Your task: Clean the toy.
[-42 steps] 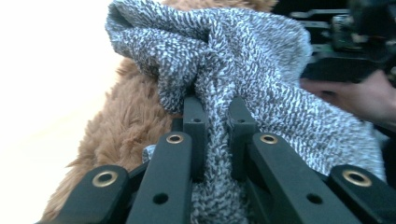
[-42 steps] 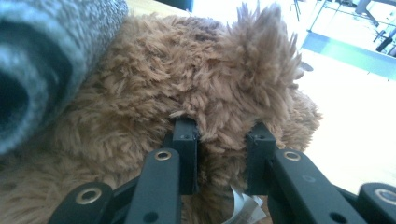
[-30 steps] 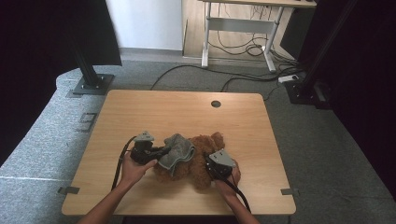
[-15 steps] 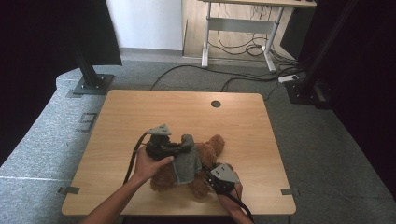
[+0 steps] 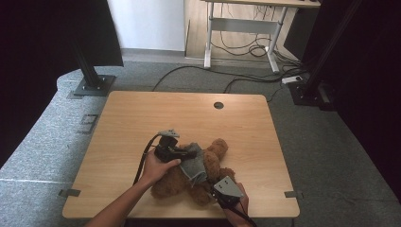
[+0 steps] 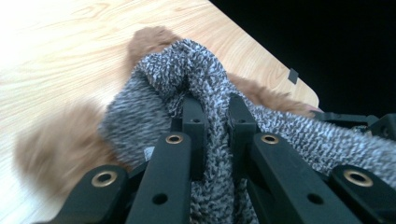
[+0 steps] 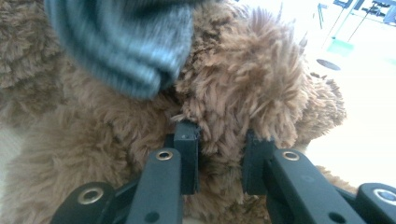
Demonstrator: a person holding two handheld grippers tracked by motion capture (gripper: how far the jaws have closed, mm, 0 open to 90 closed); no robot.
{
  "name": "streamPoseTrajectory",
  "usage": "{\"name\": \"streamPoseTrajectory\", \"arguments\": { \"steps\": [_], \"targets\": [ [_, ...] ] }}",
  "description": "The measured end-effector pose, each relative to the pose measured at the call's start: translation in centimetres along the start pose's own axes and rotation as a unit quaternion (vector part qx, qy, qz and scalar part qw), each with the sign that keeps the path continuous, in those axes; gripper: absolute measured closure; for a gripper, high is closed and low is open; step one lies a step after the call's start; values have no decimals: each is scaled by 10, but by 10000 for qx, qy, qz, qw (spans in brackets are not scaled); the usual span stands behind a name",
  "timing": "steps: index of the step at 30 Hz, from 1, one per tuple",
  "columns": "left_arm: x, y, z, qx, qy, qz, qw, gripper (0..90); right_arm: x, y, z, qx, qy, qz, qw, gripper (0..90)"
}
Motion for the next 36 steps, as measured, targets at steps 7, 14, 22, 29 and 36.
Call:
{"name": "streamPoseTrajectory", "arguments": {
  "steps": [7, 14, 22, 29, 36],
  "targets": [
    [25, 10, -25, -158, -20, -162, 9997, 811, 2, 1, -3, 6, 19, -3, 10000, 725],
    [47, 22, -50, -410, -16, -326, 9986, 810, 5, 6, -7, 31, 13, -51, 10000, 725],
    [54, 35, -72, -433, -317, -543, 9971, 809, 6, 5, -6, 63, -1, -19, 10000, 724],
    [13, 37, -58, 1, -699, -454, 9965, 808, 5, 4, -7, 39, 0, 44, 10000, 723],
    [-27, 41, -16, 180, -632, -332, 9973, 809, 6, 4, -6, 10, -26, 27, 10000, 722]
  ]
}}
Point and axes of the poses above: each handheld gripper's, and its own axes: z roughly forward along the jaws, x roughly out of its underside, y roughly to its left, the point moved 1 cm from there along z, roughly forward along the jaws, and after that the axes turned 11 degrees about z, right-handed, at the moved point
